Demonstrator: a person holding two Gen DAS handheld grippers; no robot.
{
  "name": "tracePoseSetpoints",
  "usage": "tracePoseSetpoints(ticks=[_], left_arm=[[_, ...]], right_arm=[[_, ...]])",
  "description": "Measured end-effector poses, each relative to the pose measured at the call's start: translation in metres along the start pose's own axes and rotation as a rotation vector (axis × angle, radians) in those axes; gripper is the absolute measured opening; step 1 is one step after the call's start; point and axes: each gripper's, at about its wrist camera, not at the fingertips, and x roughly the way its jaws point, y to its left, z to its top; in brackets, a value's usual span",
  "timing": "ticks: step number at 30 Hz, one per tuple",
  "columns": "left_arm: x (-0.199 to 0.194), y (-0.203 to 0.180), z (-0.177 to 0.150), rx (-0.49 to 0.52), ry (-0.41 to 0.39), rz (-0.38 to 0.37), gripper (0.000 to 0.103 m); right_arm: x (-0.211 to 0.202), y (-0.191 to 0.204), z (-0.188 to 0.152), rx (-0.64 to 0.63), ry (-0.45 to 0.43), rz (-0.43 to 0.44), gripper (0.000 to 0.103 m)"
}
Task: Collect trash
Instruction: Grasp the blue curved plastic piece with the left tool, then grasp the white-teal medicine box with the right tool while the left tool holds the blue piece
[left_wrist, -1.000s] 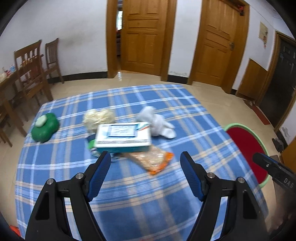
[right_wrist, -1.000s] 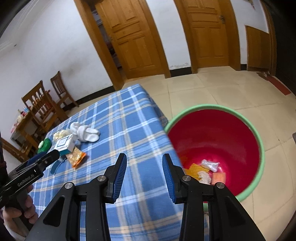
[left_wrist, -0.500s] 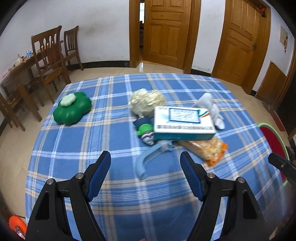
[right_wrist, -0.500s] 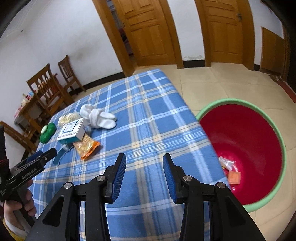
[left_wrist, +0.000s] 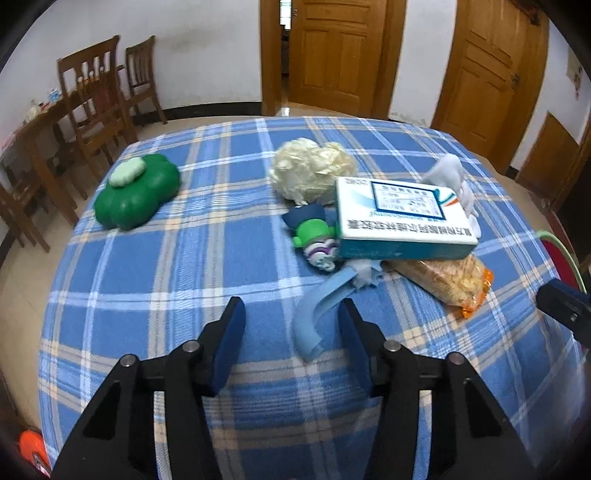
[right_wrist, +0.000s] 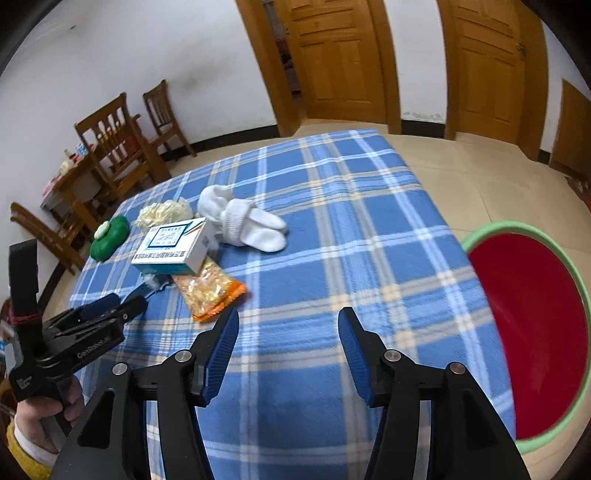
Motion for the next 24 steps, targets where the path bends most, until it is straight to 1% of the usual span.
tracePoseSetpoints(ticks=[1, 2, 3, 4, 6, 8, 11, 13, 16, 21, 24], left_arm=[[0.000, -0.001, 0.001, 0.006, -0.001, -0.008, 0.051], [0.001, -0.002, 0.001, 0.012, -0.003, -0.010, 0.047], [0.001, -0.004, 0.001, 0.023, -0.009, -0.016, 0.040], [0.001, -0.006, 0.001, 0.029, -0.012, -0.024, 0.036], [0.000, -0.008, 0.001, 0.044, -0.017, -0.039, 0.021], [-0.002, -0.010, 0.000, 0.045, -0.017, -0.059, 0.017], [-0.004, -0.007, 0.000, 0.034, -0.017, -0.069, 0.016], [-0.009, -0.003, -0.002, 0.013, -0.018, -0.085, 0.016], [-0.019, 0.004, -0.005, -0.016, -0.030, -0.092, 0.016], [-0.035, 0.022, -0.011, -0.064, -0.050, -0.060, 0.016], [-0.039, 0.037, -0.017, -0.119, -0.048, -0.038, 0.016]], right_arm=[[0.003, 0.002, 0.001, -0.006, 0.006, 0.004, 0.061], [0.005, 0.004, 0.002, -0.010, 0.009, 0.007, 0.061], [0.008, 0.006, 0.003, -0.016, 0.014, 0.011, 0.062], [0.010, 0.008, 0.004, -0.021, 0.018, 0.014, 0.062], [0.015, 0.012, 0.005, -0.030, 0.027, 0.023, 0.062], [0.019, 0.016, 0.007, -0.038, 0.035, 0.032, 0.063], [0.024, 0.022, 0.008, -0.051, 0.044, 0.048, 0.064], [0.028, 0.027, 0.008, -0.068, 0.056, 0.068, 0.069], [0.033, 0.034, 0.008, -0.088, 0.075, 0.097, 0.071], [0.046, 0.044, 0.010, -0.117, 0.095, 0.095, 0.071], [0.050, 0.050, 0.012, -0.140, 0.085, 0.080, 0.072]])
